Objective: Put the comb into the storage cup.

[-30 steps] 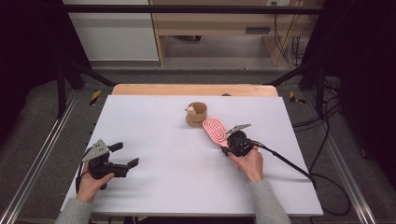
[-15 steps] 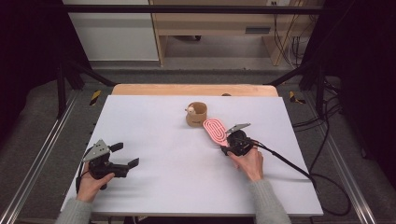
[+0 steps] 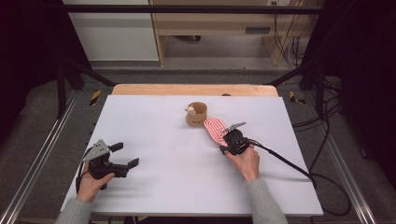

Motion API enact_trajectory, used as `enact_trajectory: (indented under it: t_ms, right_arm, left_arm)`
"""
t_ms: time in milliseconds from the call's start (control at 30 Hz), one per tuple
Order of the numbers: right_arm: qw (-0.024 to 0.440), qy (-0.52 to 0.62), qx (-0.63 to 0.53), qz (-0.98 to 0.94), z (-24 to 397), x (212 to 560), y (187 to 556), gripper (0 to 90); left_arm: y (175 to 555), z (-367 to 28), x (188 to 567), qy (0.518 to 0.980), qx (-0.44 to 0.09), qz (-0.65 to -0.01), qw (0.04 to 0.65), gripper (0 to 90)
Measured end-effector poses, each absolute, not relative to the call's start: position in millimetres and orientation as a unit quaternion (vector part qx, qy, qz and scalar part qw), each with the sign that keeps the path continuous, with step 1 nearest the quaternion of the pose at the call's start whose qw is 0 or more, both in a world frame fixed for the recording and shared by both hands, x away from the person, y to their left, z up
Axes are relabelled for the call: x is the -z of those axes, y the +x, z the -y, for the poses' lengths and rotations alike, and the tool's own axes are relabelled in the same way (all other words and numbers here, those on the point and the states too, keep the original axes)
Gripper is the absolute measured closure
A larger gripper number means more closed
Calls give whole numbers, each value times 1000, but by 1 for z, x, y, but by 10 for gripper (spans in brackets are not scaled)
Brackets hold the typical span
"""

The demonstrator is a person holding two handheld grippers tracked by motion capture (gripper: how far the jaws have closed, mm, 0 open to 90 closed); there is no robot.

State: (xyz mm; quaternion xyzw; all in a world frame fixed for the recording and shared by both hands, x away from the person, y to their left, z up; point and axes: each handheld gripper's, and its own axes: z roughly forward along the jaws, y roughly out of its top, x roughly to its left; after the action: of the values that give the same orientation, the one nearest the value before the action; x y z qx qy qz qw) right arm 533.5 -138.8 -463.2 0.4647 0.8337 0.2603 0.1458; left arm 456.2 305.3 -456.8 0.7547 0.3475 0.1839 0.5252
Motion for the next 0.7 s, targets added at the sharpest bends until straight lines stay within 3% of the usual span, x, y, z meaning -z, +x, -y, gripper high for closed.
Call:
enact_trajectory:
  t_ms: [700]
  right_arm:
    - [130, 487, -268, -821, 141, 456, 530, 697]
  left_arm:
    - [456, -306, 456, 754, -184, -348, 526, 26]
